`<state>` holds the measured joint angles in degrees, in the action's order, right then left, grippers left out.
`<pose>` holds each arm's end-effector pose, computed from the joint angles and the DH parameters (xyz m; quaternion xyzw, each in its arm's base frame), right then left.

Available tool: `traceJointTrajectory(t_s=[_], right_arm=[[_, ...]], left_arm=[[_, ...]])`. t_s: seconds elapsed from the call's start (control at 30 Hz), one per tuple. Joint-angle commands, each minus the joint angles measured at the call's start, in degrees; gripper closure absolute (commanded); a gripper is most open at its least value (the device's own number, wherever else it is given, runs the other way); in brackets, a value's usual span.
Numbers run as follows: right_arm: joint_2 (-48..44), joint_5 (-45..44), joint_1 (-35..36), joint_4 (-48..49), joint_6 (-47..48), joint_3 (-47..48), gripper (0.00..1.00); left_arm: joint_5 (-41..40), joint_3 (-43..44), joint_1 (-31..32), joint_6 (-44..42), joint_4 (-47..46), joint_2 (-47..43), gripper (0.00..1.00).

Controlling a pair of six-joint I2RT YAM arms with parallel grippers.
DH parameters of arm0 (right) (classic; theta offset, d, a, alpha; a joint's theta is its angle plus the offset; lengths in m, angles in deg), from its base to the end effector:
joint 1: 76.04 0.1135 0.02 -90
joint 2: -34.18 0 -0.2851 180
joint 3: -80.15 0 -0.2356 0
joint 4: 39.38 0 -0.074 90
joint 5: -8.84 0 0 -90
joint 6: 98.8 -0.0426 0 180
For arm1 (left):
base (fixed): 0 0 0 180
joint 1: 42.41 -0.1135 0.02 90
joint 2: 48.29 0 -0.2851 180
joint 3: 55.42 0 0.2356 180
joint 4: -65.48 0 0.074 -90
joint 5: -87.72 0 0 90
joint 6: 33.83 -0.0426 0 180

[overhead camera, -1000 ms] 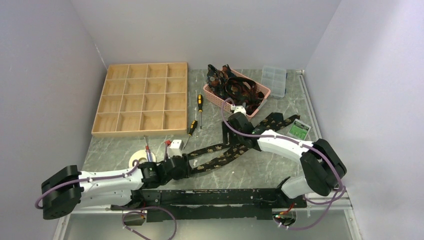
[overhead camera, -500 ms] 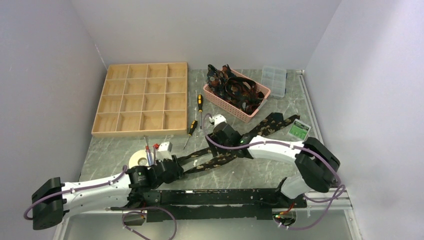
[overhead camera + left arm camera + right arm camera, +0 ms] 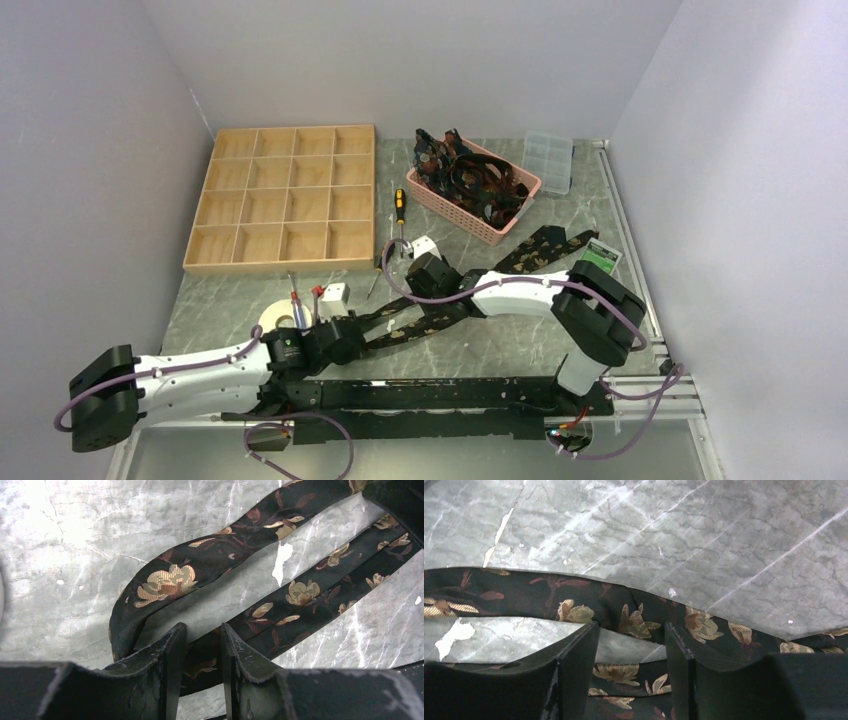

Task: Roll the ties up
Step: Flatten out the tie at the center of the board.

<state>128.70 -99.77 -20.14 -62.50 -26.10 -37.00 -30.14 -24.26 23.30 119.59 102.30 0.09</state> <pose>0.1845 0.2482 0.1806 -0.2647 0.9039 0.0542 0.3315 0.0680 -0.1023 0.1665 -0.0558 0.9245 -0.1722 0.3355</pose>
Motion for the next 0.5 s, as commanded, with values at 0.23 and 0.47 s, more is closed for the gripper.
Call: traceJointTrajectory(t_s=[0.23,0.47], right_arm=[[2.1,-8.1,0.1,0.3,-0.9,-0.8,1.0],[-9.2,-12.5,0.2,1.7,-2.4,-4.5,1.0]], left_arm=[[-3.8,-4.5,-0.1,-9.3,-15.5,0.0,0.8],[-12.8,-8.2,0.0,-32.2,-44.6,5.0,0.89]])
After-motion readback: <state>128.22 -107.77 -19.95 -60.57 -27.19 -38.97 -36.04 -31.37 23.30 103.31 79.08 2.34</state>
